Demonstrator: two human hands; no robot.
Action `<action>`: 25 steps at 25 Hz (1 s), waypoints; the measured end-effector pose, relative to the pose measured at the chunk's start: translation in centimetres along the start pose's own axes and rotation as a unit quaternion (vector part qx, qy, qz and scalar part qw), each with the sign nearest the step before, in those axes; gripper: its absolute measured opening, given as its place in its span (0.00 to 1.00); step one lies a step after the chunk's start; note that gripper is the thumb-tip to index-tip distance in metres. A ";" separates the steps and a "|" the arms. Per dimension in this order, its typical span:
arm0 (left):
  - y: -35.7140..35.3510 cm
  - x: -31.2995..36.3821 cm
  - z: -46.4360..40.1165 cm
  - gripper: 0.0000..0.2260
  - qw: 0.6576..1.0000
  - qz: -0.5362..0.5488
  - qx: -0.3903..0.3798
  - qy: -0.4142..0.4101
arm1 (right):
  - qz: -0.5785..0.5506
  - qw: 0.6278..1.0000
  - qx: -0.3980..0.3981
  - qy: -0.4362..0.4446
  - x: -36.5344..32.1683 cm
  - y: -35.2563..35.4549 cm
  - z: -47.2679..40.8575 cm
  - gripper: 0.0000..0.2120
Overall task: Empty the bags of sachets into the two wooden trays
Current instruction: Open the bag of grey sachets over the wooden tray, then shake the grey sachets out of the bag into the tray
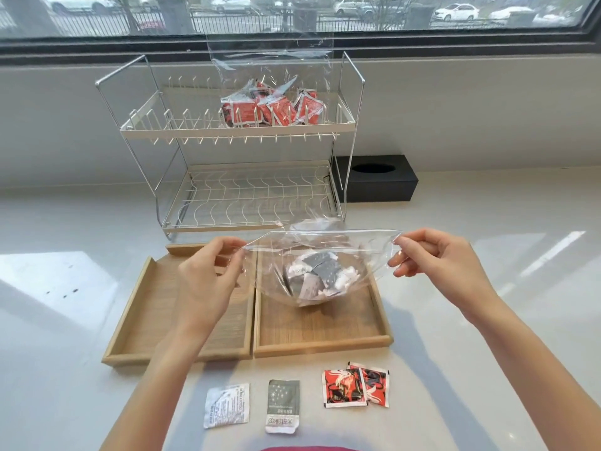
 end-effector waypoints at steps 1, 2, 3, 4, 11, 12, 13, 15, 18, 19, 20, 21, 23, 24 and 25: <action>0.1 0.1 -0.1 0.04 1.000 0.008 0.001 0.001 | -0.001 1.000 0.003 0.000 -0.2 0.0 -0.1 0.05; 0.2 0.2 -0.2 0.04 1.000 0.013 0.004 0.001 | -0.003 1.000 0.007 0.003 -0.4 0.1 -0.2 0.05; 0.4 0.3 -0.3 0.04 1.000 0.014 0.009 0.001 | -0.005 1.000 0.011 0.008 -0.8 0.2 -0.4 0.05; 0.5 0.5 -0.5 0.04 1.000 0.013 0.014 0.000 | -0.006 1.000 0.013 0.014 -1.2 0.2 -0.6 0.05; 1.1 1.8 -1.8 0.04 0.999 0.007 0.044 -0.019 | 0.000 0.998 0.029 0.064 -3.9 0.9 -1.3 0.07; 1.2 2.0 -2.0 0.04 0.999 0.009 0.048 -0.024 | -0.004 0.997 0.034 0.070 -4.3 1.0 -1.4 0.07; 1.3 2.3 -2.3 0.05 0.998 0.010 0.050 -0.029 | -0.007 0.996 0.040 0.076 -4.7 1.2 -1.6 0.08; 1.5 2.7 -2.8 0.05 0.998 0.007 0.046 -0.040 | -0.006 0.995 0.044 0.089 -5.5 1.5 -1.9 0.08; 1.9 3.7 -3.7 0.05 0.997 0.013 0.040 -0.065 | -0.008 0.993 0.051 0.103 -6.6 1.9 -2.4 0.08; 2.1 4.1 -4.1 0.05 0.996 0.020 0.041 -0.075 | -0.015 0.993 0.056 0.105 -7.1 2.1 -2.7 0.08; 2.3 4.5 -4.5 0.05 0.995 0.031 0.043 -0.081 | -0.025 0.992 0.064 0.108 -7.7 2.3 -3.0 0.08; 2.5 5.0 -5.0 0.04 0.994 0.044 0.048 -0.082 | -0.036 0.990 0.072 0.112 -8.2 2.6 -3.4 0.08; 2.9 5.9 -5.9 0.03 0.993 0.068 0.057 -0.079 | -0.050 0.988 0.084 0.123 -9.4 3.1 -4.0 0.07; 3.1 6.2 -6.2 0.02 0.992 0.076 0.057 -0.081 | -0.052 0.986 0.087 0.130 -9.8 3.3 -4.2 0.07; 3.3 6.4 -6.5 0.02 0.991 0.080 0.057 -0.086 | -0.051 0.985 0.089 0.136 -10.2 3.4 -4.5 0.06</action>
Point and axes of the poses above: each hand's wrist, its own z-axis away from the middle knuckle, its own y-axis out of the back of the hand, x = y × z, the point moved 2 cm from there along -z, towards the middle knuckle, and after that the axes turned 10 degrees about z, right-handed, at the moved point
